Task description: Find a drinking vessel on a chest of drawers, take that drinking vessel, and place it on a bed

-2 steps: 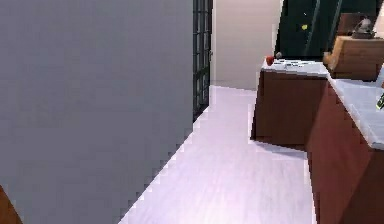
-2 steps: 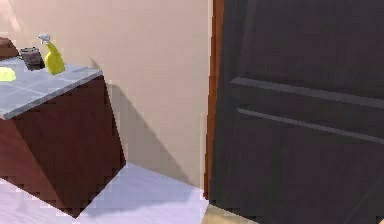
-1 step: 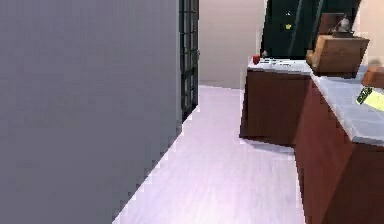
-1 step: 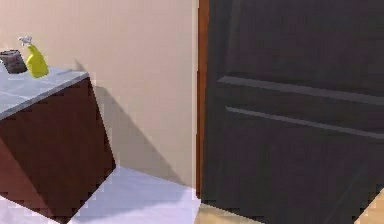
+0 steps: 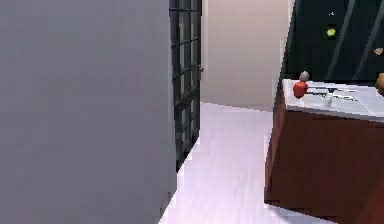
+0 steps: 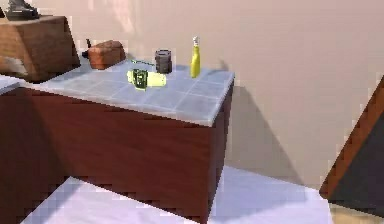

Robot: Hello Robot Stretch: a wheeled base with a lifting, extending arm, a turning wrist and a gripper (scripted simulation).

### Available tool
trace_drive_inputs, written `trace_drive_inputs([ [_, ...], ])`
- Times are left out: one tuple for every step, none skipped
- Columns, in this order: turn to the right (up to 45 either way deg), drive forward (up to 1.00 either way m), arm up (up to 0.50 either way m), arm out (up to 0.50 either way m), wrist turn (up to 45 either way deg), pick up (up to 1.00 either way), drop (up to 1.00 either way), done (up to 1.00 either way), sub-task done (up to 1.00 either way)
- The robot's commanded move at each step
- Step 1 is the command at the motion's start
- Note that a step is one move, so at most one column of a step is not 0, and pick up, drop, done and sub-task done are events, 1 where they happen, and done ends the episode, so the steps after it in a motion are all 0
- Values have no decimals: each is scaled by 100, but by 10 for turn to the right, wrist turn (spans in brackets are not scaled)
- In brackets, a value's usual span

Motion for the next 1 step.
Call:
trace_drive_inputs([
  [0, 100, 0, 0, 0, 0, 0, 0, 0],
])
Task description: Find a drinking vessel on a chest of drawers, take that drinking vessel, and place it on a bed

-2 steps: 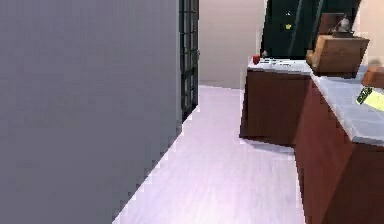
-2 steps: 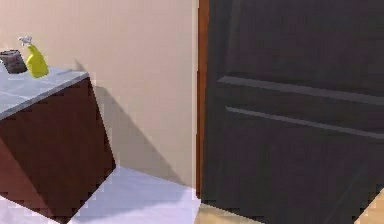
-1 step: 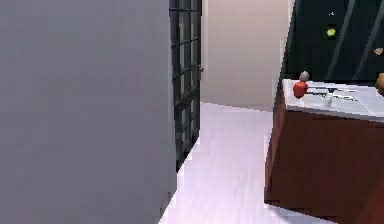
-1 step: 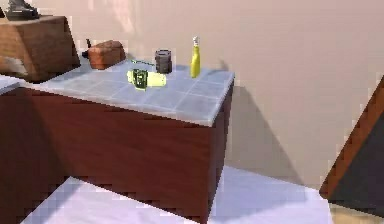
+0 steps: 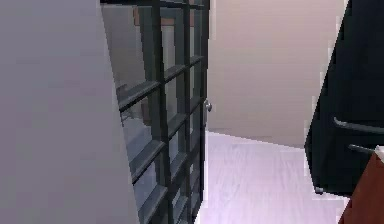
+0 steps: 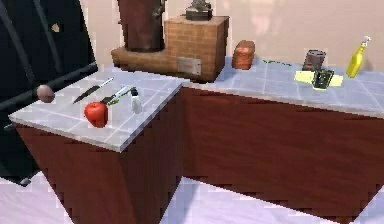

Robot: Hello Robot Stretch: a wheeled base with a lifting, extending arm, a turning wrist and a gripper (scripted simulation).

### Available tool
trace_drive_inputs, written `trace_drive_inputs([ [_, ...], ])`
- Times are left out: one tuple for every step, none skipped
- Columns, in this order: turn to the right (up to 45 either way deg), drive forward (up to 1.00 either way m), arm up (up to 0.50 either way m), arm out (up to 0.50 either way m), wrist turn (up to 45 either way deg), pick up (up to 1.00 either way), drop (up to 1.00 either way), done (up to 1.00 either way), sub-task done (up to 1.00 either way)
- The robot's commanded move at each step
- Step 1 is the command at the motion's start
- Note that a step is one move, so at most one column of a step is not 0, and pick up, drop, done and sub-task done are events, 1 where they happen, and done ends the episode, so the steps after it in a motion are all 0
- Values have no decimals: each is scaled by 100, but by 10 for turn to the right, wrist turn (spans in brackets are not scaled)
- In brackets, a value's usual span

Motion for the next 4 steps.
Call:
trace_drive_inputs([
  [150, 0, 0, 0, 0, 0, 0, 0, 0],
  [0, 10, 0, 0, 0, 0, 0, 0, 0],
  [30, 0, 0, 0, 0, 0, 0, 0, 0],
  [0, 100, 0, 0, 0, 0, 0, 0, 0],
])
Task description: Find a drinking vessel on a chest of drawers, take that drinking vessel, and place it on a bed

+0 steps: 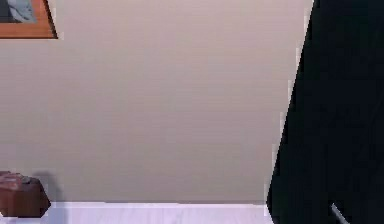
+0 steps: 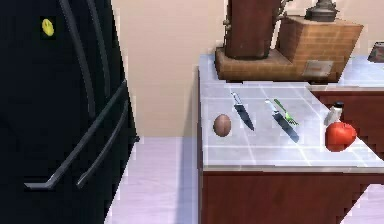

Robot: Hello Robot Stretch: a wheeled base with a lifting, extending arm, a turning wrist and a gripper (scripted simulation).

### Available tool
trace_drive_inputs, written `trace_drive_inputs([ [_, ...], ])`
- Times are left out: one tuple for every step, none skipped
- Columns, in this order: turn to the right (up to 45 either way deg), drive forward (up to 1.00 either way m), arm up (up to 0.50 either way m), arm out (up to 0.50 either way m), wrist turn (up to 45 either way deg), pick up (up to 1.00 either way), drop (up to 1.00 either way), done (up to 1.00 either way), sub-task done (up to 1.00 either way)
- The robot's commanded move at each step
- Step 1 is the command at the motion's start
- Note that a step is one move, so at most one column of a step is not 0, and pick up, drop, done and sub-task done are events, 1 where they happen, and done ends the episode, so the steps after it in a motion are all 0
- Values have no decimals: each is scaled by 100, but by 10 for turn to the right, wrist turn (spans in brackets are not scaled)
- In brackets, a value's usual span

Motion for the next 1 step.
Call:
trace_drive_inputs([
  [60, 0, 0, 0, 0, 0, 0, 0, 0],
])
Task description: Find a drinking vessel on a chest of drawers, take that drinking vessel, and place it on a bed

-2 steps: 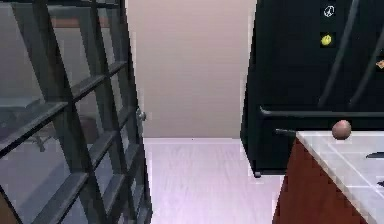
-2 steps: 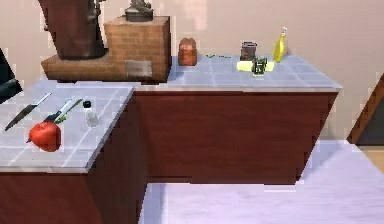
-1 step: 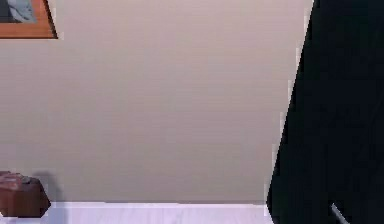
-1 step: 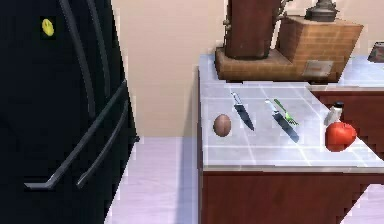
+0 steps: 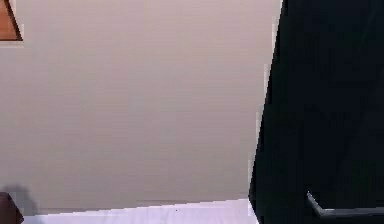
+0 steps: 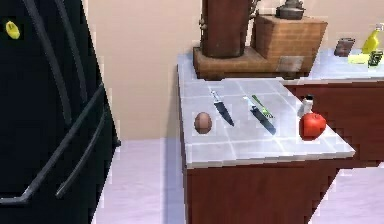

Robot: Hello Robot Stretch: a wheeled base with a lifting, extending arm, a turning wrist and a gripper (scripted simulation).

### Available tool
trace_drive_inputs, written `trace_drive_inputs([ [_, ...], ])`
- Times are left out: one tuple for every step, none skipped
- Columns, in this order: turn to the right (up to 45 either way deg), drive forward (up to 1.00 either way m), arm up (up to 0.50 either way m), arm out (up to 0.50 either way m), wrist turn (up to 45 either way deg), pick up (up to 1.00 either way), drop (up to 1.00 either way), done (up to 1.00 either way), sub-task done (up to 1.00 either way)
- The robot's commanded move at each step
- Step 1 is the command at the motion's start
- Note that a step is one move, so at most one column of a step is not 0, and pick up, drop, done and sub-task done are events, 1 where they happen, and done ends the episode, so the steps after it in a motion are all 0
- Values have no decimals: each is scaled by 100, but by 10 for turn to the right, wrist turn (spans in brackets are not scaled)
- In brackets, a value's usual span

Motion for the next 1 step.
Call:
trace_drive_inputs([
  [0, 20, 0, 0, 0, 0, 0, 0, 0],
])
